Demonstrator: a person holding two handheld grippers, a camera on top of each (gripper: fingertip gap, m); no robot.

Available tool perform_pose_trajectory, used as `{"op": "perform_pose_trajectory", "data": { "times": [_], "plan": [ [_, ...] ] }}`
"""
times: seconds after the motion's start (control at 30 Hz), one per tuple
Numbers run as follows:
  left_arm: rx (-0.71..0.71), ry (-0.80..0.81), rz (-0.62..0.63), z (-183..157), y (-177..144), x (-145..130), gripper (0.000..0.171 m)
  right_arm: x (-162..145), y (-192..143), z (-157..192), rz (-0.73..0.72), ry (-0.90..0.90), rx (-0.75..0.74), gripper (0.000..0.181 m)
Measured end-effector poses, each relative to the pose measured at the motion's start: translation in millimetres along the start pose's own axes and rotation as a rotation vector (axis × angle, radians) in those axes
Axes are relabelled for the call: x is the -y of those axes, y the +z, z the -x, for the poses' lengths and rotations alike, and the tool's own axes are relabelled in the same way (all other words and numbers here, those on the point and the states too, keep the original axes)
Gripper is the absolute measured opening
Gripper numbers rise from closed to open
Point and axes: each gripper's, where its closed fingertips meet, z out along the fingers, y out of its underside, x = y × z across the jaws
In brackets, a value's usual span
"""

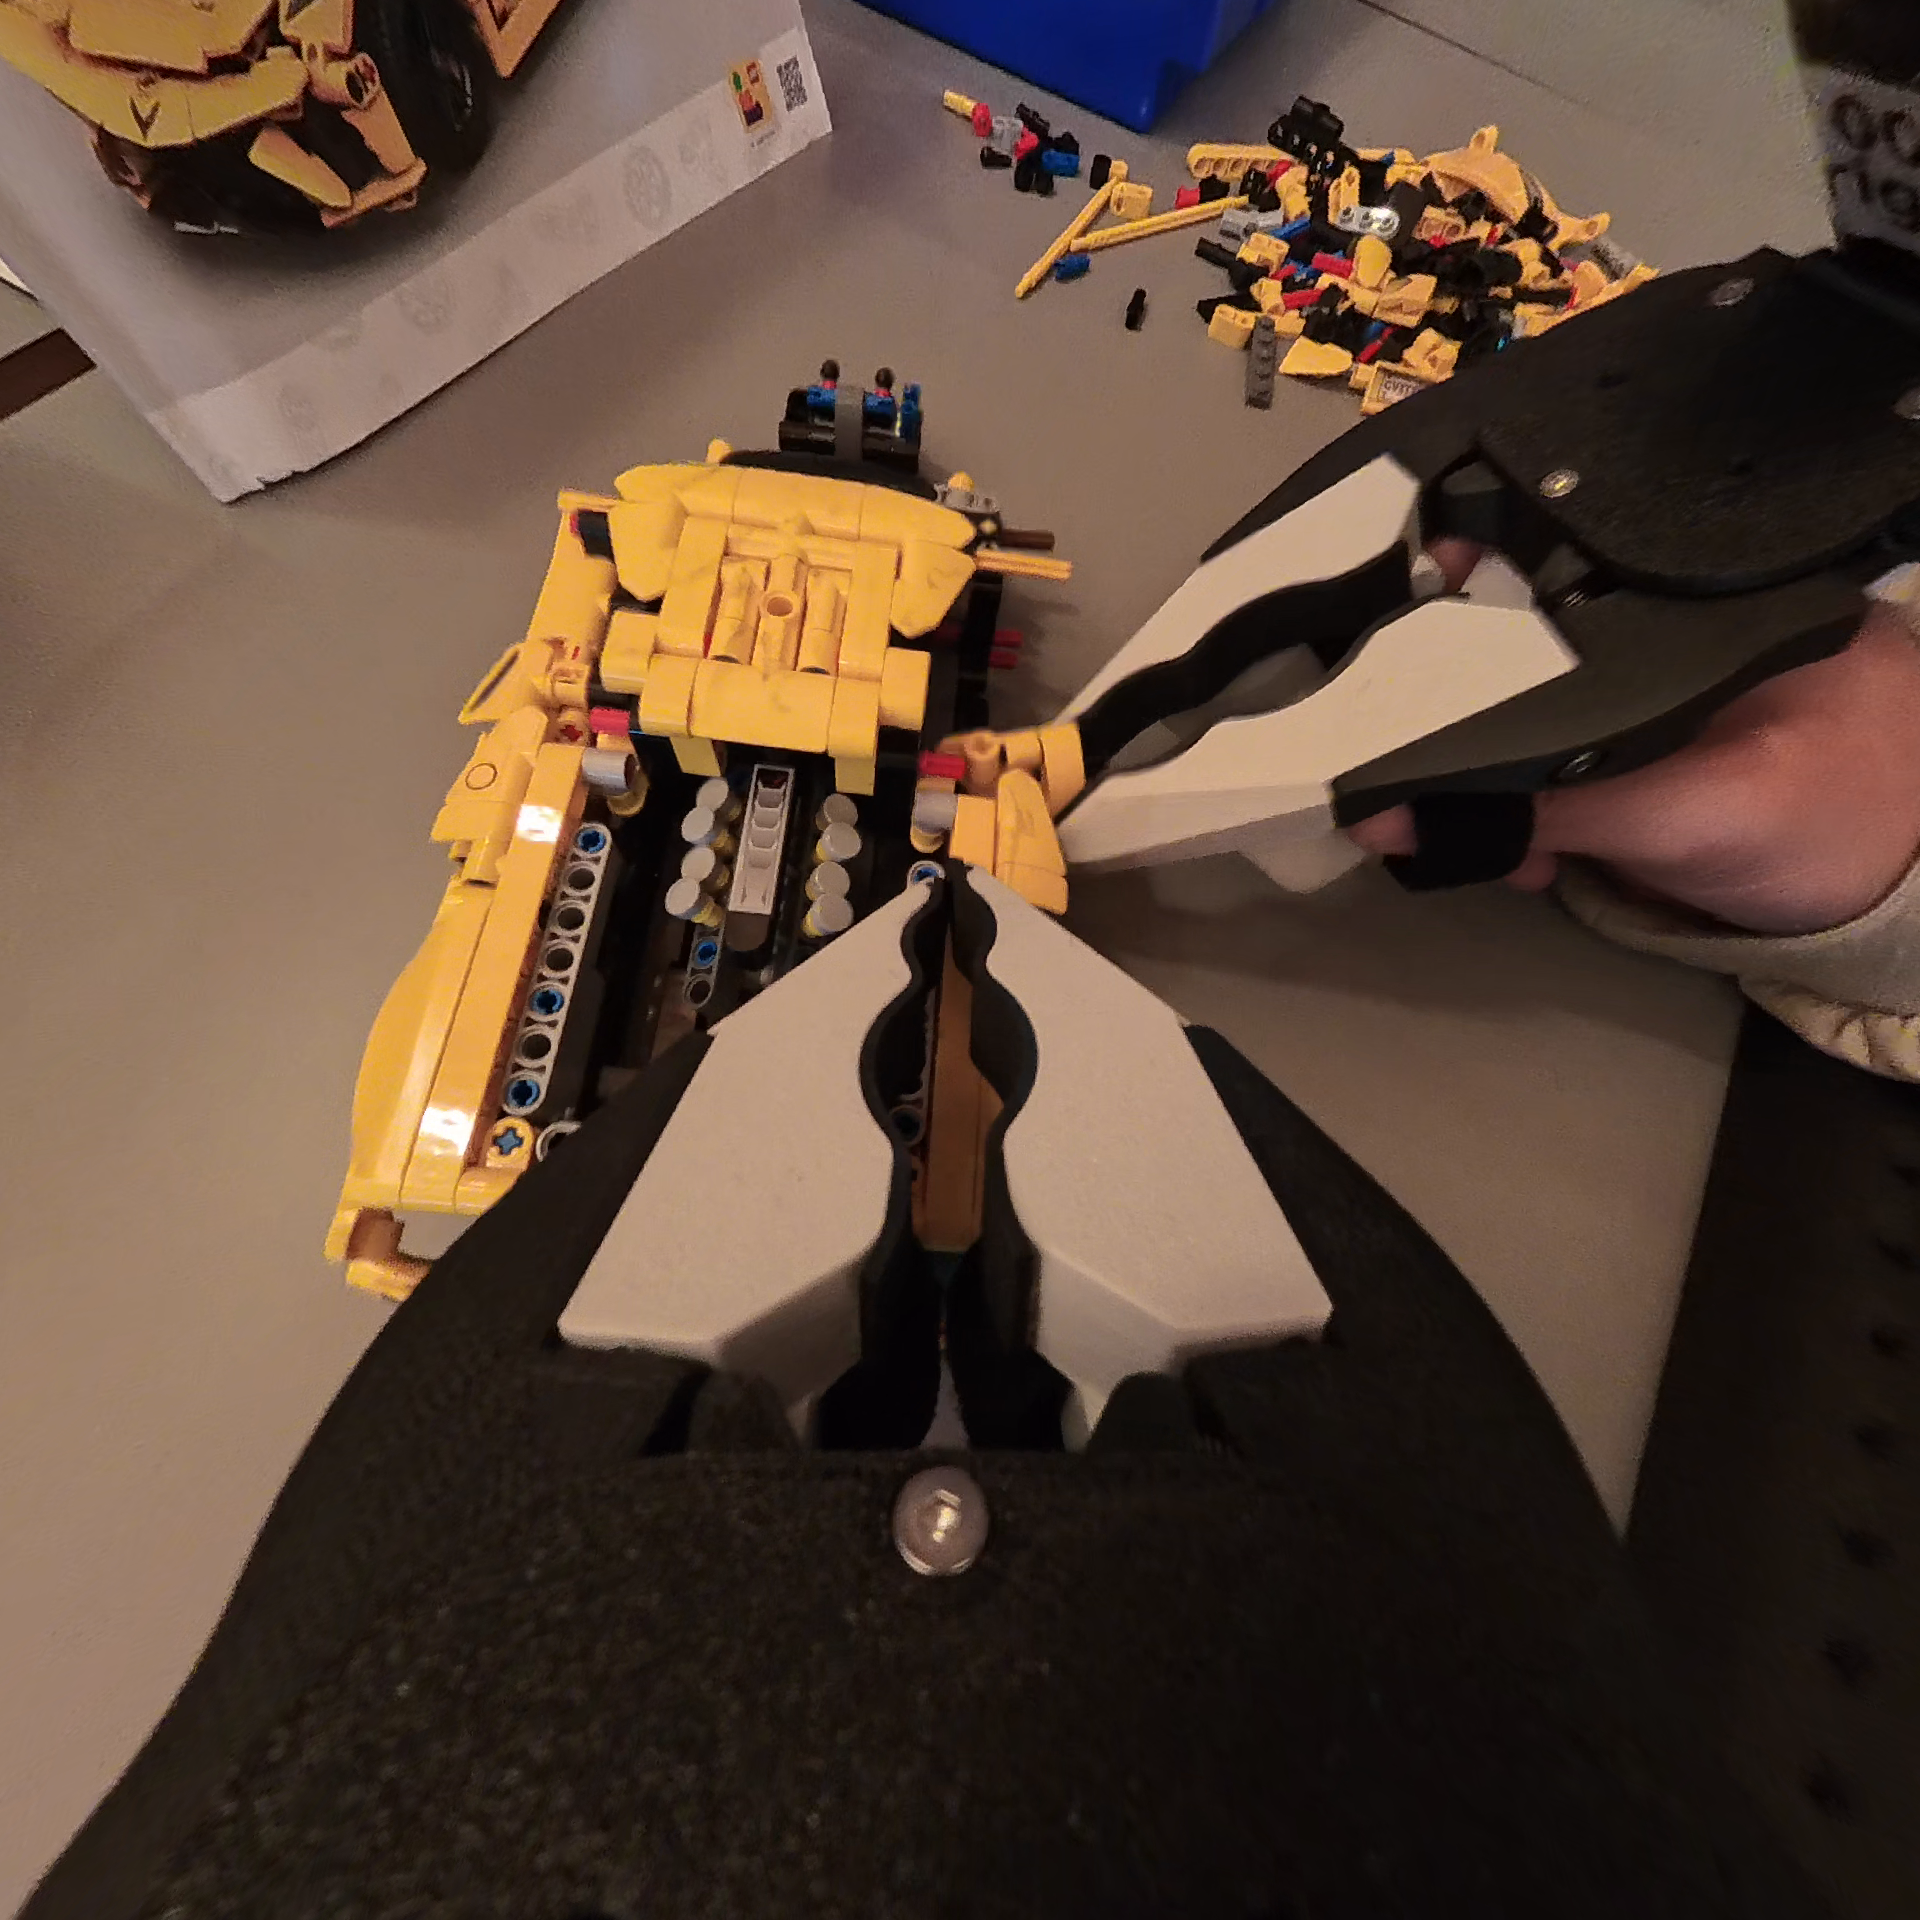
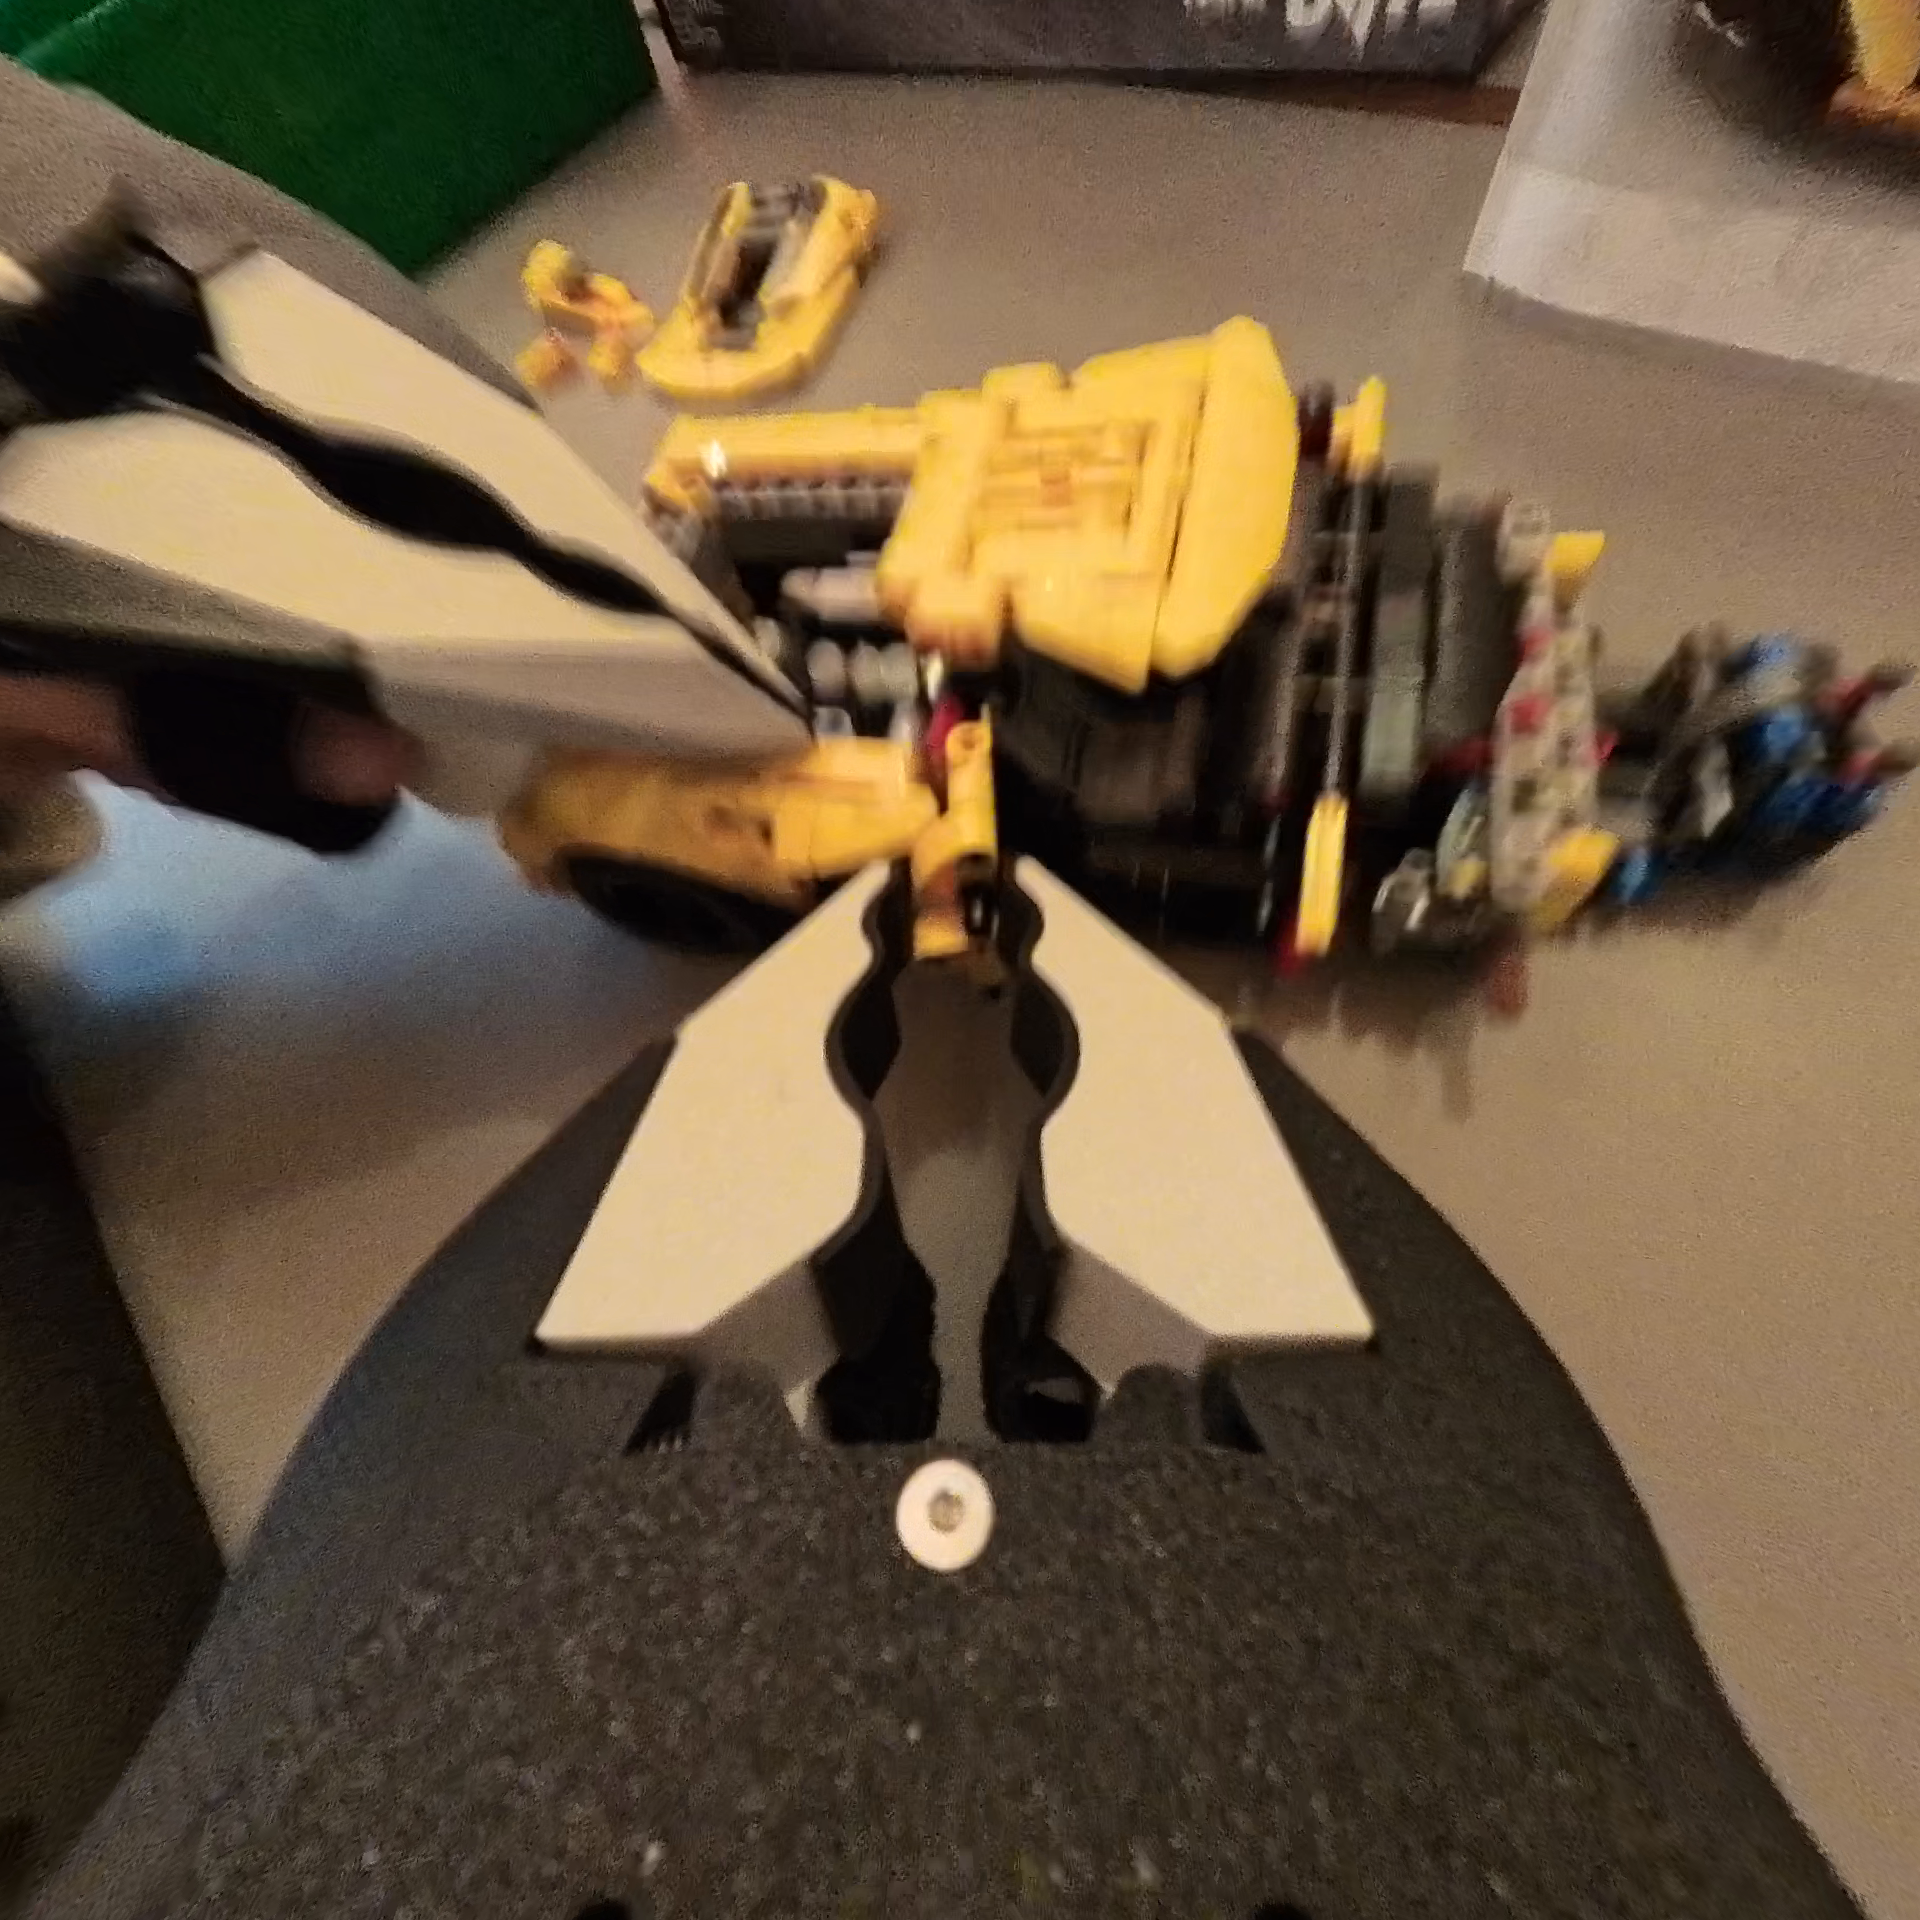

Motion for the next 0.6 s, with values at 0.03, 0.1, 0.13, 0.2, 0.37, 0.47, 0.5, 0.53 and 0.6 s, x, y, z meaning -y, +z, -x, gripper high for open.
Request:
{"op": "perform_pose_trajectory", "data": {
  "times": [0.03,0.1,0.13,0.2,0.37,0.47,0.5,0.53,0.6],
  "plan": [
    [-0.002,-0.005,0.006,0.9,-0.1,-0.5,0.000,16.8,-11.4,-7.5,-0.105,0.011,-0.037,0.014],
    [-0.009,-0.004,0.011,0.5,-0.7,-2.2,0.000,34.8,-30.8,-21.0,-0.230,0.057,-0.054,0.014],
    [-0.007,-0.002,0.006,0.5,-0.8,-2.1,0.000,28.2,-28.4,-23.1,-0.199,0.075,-0.038,0.014],
    [-0.007,-0.001,0.003,0.5,-0.8,-1.8,0.000,28.4,-30.6,-18.9,-0.216,0.123,0.016,0.014],
    [-0.006,0.034,-0.057,-0.9,-3.4,1.3,0.000,37.2,-44.4,-10.7,-0.290,0.239,0.203,0.014],
    [0.040,0.107,-0.148,-1.2,-12.9,13.3,0.005,59.8,-63.0,9.0,-0.417,0.403,0.516,0.013],
    [0.074,0.173,-0.193,-3.0,-20.3,21.7,0.012,70.9,-72.0,16.2,-0.465,0.449,0.635,0.013],
    [0.102,0.231,-0.259,-6.6,-28.9,32.5,0.016,77.3,-72.8,18.4,-0.475,0.483,0.693,0.014],
    [0.110,0.268,-0.392,-15.8,-45.4,52.4,0.017,86.7,-64.7,25.6,-0.424,0.508,0.783,0.014]
  ]
}}
